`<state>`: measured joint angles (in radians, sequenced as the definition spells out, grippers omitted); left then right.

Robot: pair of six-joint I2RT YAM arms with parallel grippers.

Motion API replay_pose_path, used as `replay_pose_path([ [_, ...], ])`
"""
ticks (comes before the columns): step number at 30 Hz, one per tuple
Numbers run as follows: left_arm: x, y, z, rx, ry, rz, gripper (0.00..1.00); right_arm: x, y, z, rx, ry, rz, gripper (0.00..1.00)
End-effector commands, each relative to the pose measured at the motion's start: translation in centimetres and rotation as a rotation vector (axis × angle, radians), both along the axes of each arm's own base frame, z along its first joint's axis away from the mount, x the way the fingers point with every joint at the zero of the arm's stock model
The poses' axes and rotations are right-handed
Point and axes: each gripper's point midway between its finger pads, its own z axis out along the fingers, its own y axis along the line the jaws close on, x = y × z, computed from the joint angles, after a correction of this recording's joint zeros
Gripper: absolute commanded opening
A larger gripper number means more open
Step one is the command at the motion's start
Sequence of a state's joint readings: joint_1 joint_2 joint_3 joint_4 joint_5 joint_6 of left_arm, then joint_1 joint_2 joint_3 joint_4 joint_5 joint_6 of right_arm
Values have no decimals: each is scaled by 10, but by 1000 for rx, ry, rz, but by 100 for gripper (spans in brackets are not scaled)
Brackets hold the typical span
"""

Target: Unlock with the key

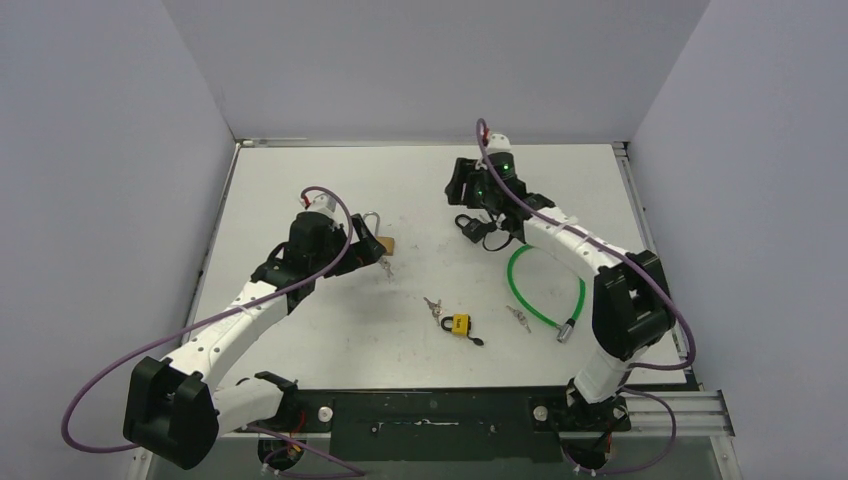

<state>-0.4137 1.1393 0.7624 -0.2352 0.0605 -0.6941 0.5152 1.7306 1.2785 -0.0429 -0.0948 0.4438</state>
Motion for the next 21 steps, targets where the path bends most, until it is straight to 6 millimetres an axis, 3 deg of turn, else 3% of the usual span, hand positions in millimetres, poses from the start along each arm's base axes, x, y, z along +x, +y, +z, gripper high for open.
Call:
replay_pose_path([
  [1, 11, -4, 26, -40, -82, -10, 96, 13, -94, -46, -134, 131, -272, 55],
  [5, 12, -12, 23, -71, -77, -34, 96, 27, -125, -76, -119, 226, -352, 45],
  [10, 11, -14, 16, -66, -47, -42, 95, 37, -134, -104, -187, 284, -354, 37],
  [12, 10, -14, 14, -69, -44, -44, 95, 36, -133, -109, -206, 295, -329, 39],
  [16, 9, -14, 10, -67, -35, -44, 94, 31, -127, -116, -228, 305, -278, 52],
  [21, 9, -14, 6, -64, -23, -46, 95, 26, -118, -126, -251, 329, -218, 59],
])
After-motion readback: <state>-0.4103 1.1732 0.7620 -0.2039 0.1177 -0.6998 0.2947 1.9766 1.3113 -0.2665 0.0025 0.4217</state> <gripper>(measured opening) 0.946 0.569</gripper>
